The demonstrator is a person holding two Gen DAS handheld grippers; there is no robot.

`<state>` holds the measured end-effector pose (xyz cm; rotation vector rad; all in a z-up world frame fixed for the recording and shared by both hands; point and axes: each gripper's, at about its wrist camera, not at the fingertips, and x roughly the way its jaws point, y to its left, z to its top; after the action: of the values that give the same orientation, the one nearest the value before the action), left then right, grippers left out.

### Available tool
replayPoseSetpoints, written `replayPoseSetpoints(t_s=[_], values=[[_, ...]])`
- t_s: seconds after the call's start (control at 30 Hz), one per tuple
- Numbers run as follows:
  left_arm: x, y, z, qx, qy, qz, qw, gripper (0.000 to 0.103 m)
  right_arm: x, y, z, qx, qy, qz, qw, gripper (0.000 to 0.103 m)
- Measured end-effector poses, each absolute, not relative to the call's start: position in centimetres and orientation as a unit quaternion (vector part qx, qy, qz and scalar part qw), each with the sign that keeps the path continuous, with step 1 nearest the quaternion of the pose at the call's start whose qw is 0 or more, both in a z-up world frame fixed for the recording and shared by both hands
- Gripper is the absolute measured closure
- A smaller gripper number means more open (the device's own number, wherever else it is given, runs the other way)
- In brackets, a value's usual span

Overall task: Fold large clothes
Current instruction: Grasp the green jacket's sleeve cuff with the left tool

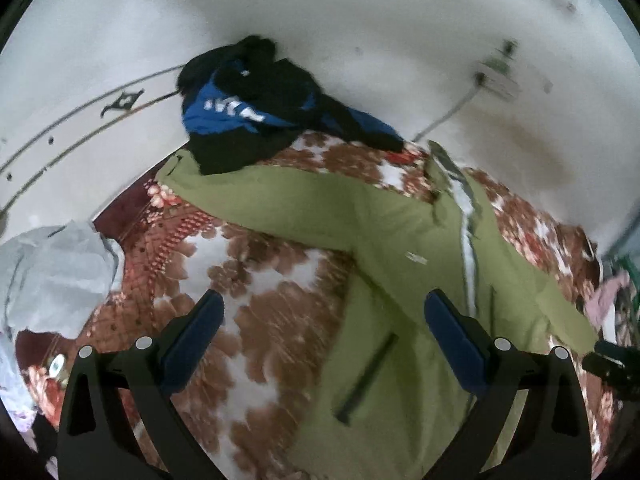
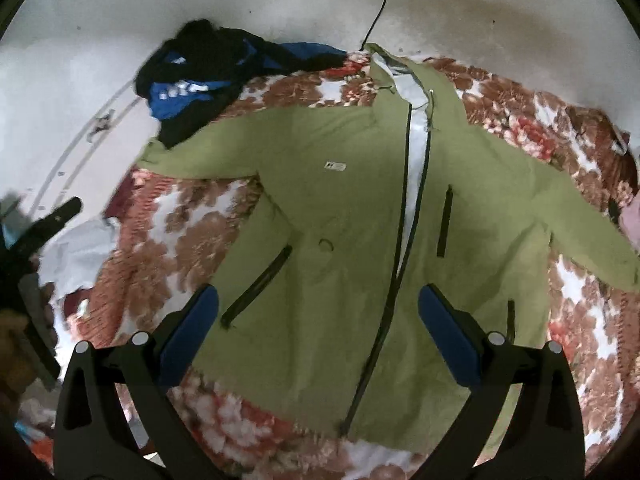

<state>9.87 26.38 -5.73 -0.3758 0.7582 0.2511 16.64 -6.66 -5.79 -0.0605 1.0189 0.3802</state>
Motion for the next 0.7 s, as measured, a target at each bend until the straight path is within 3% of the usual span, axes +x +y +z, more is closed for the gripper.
replayPoseSetpoints(t_s=[0.4,0.7], values=[[21.2,46.0,-16.6,-0.207,0.393,0.122,0.888,0.005,26.1,8.0,-15.3,-0.034,0.49,0.102,0.865,0.004],[26.3,62.9,-25.4,-0.319,0.376,0.237,0.837,0.005,33.6,14.6,-24.1,-0.055,0.528,0.092,0.843,0.004]])
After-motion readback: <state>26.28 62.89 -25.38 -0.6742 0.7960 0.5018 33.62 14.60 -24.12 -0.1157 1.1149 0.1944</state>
